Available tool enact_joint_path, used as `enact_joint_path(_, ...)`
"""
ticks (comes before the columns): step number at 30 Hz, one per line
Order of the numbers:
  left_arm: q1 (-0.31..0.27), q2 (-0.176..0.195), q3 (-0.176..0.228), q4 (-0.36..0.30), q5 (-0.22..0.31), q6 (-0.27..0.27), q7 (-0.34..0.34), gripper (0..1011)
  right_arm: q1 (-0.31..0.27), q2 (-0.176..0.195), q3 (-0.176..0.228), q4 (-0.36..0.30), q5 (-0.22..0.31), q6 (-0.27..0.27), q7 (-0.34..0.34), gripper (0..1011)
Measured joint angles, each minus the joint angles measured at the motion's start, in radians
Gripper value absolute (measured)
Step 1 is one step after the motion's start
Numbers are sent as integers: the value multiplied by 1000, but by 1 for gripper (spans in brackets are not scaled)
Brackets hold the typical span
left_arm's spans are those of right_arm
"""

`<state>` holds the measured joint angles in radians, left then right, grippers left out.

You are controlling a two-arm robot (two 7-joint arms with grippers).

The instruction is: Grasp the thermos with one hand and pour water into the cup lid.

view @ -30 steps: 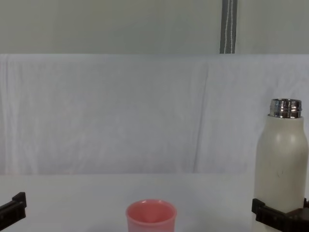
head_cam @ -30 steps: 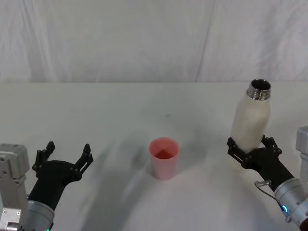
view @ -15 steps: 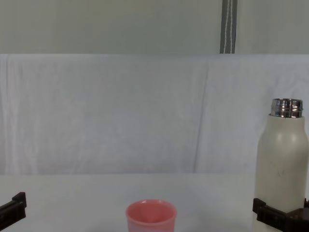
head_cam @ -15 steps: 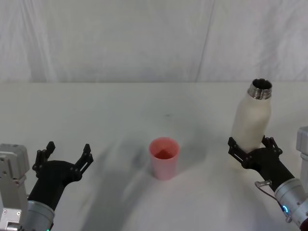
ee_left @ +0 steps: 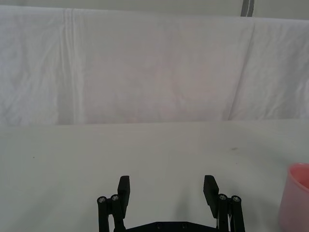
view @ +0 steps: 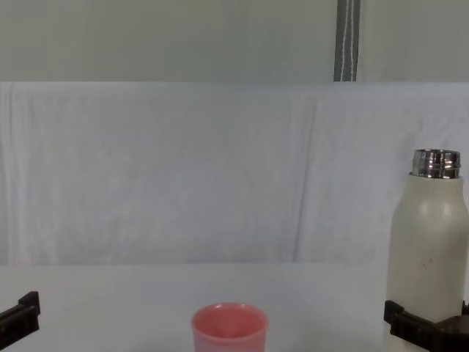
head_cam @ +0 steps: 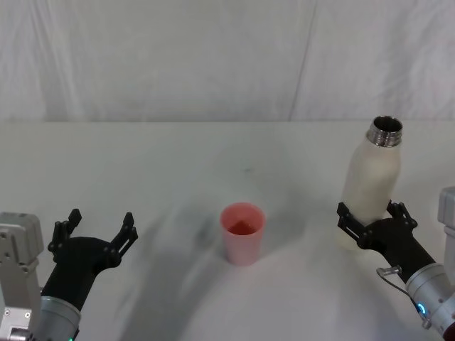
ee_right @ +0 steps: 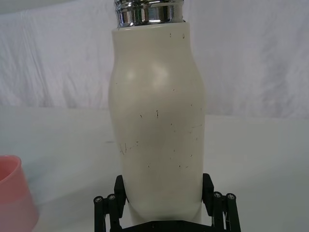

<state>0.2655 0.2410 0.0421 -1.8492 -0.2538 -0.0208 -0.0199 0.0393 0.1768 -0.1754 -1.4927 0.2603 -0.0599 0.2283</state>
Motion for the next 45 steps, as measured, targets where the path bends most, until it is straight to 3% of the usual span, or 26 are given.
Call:
enact_joint_path(24,0,0,0,0,0,0,0,1001,0,0,0,0,0,0,0,951)
enact_joint_path(45,0,0,0,0,0,0,0,1001,-10,47,-19,-76,-53,-4,7,951)
